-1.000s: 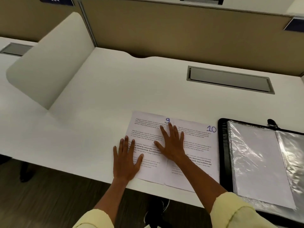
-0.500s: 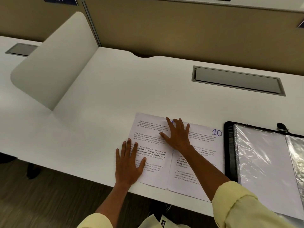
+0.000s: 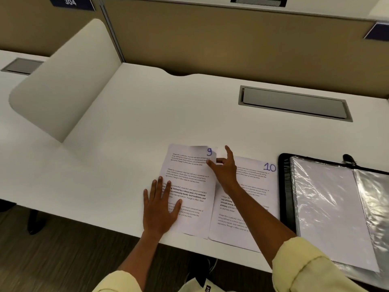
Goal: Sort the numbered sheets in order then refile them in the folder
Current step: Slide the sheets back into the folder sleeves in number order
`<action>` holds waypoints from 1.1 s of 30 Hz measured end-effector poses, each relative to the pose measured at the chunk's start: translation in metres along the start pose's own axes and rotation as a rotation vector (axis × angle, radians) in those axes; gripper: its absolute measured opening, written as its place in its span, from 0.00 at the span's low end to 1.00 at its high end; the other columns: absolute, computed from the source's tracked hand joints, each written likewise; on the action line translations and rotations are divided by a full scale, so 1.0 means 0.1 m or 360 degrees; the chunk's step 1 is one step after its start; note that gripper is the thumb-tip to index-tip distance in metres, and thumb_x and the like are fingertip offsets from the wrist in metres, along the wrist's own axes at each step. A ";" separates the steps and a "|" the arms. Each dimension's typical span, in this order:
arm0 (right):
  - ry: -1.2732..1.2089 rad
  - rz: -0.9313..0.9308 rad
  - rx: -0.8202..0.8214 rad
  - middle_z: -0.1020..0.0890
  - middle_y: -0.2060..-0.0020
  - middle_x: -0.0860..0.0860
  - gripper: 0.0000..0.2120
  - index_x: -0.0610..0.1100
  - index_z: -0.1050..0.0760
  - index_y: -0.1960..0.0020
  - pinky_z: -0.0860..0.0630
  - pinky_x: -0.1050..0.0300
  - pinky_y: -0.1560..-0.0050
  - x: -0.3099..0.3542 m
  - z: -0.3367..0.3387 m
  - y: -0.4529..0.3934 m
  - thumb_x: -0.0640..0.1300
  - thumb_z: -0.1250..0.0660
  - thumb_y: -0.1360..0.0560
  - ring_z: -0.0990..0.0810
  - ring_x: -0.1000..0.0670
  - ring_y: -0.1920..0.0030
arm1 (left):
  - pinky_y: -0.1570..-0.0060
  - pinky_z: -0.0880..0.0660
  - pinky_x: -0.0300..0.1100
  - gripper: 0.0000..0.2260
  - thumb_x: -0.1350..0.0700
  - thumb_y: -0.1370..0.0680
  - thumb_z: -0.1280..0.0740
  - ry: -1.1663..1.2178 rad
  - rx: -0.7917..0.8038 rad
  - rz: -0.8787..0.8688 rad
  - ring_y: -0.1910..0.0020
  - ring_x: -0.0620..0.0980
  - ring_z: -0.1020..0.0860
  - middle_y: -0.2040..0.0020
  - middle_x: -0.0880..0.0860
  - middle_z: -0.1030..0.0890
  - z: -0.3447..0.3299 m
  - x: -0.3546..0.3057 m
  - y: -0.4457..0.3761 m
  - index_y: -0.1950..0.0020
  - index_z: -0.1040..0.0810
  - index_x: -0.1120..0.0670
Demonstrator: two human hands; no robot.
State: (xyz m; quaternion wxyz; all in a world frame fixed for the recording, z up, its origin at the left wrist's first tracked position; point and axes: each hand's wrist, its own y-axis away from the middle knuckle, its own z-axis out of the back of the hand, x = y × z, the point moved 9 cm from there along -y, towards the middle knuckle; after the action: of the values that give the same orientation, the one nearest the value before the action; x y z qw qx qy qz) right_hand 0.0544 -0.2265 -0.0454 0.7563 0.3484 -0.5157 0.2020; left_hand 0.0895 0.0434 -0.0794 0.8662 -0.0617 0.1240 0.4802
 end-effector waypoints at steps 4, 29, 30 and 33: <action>0.0083 -0.0074 0.0019 0.17 0.52 0.49 0.20 0.45 0.23 0.37 0.19 0.42 0.46 -0.18 0.01 0.10 0.42 0.24 0.27 0.17 0.47 0.49 | 0.24 0.50 0.59 0.35 0.33 0.22 0.47 0.0140 -0.0018 -0.0012 0.21 0.52 0.50 0.20 0.53 0.46 0.01 0.01 0.00 0.21 0.42 0.52; -0.0322 -0.0141 -0.0267 0.15 0.53 0.46 0.06 0.50 0.20 0.56 0.18 0.39 0.47 -0.65 1.39 1.85 0.41 0.30 0.22 0.16 0.42 0.48 | 0.58 0.18 0.46 0.09 0.60 0.25 0.27 0.1931 0.0341 0.0544 0.55 0.56 0.15 0.52 0.57 0.15 0.38 -0.55 0.95 0.47 0.19 0.62; -0.0341 -0.0151 -0.0280 0.15 0.52 0.46 0.05 0.48 0.20 0.55 0.18 0.40 0.46 -0.70 1.46 1.98 0.40 0.31 0.22 0.16 0.42 0.48 | 0.57 0.18 0.48 0.09 0.59 0.25 0.27 0.1927 0.0372 0.0551 0.55 0.56 0.15 0.53 0.57 0.14 0.35 -0.62 1.06 0.48 0.19 0.62; -0.0341 -0.0175 -0.0311 0.16 0.50 0.46 0.01 0.44 0.22 0.50 0.19 0.44 0.45 -0.84 1.70 2.27 0.41 0.32 0.21 0.17 0.45 0.49 | 0.55 0.18 0.52 0.08 0.59 0.25 0.27 0.1899 0.0443 0.0554 0.56 0.57 0.15 0.54 0.57 0.14 0.23 -0.79 1.32 0.50 0.19 0.62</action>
State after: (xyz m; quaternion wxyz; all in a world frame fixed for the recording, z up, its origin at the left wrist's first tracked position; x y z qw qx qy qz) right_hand -0.2380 -0.1933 -0.0123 0.7371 0.3206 -0.5906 0.0708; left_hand -0.0593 0.0542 -0.0343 0.5573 -0.1843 0.6546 0.4764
